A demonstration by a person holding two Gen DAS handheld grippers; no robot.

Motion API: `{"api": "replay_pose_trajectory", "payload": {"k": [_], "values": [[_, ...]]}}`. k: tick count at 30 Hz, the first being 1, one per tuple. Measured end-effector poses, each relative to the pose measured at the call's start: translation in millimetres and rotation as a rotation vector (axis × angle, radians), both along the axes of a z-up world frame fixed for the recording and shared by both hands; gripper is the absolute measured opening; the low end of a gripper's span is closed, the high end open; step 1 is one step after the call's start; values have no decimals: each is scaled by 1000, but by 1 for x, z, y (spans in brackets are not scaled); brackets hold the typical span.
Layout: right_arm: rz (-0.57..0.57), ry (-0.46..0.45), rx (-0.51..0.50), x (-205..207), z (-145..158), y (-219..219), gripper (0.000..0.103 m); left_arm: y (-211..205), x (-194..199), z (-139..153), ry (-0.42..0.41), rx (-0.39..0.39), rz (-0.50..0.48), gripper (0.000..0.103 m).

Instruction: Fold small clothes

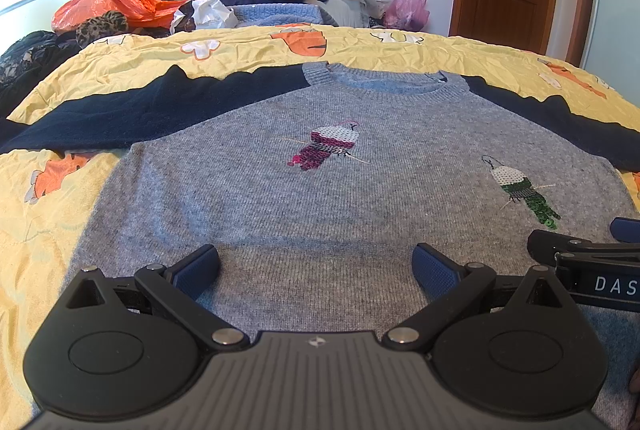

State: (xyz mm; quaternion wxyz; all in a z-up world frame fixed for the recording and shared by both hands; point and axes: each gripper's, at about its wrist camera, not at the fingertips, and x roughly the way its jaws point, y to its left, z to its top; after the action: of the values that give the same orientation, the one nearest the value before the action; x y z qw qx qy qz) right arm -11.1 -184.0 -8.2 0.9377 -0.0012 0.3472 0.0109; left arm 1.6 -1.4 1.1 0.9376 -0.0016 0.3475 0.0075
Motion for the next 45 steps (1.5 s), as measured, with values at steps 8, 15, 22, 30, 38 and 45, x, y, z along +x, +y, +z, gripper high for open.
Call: {"api": "replay_pose_trajectory", "payload": {"k": [8,15,22,30,38,45], "values": [[0,0,0,0,0,0,103,0,0,0,0,0,0,103],[30,12,18,1,3,-5,103,0,0,0,0,1,0,103],[36,-24,289,16,33,-93,102,1,-1,0,-2,0,0,103],[-475,-248,623,31,40,-302,84,1,0,0,-2,0,1,103],[-758,-242,797,28,-10,-400,75,1,0,0,-2,0,1,103],[-748,-272,757,37,-26,-394,71,1,0,0,-2,0,1,103]]}}
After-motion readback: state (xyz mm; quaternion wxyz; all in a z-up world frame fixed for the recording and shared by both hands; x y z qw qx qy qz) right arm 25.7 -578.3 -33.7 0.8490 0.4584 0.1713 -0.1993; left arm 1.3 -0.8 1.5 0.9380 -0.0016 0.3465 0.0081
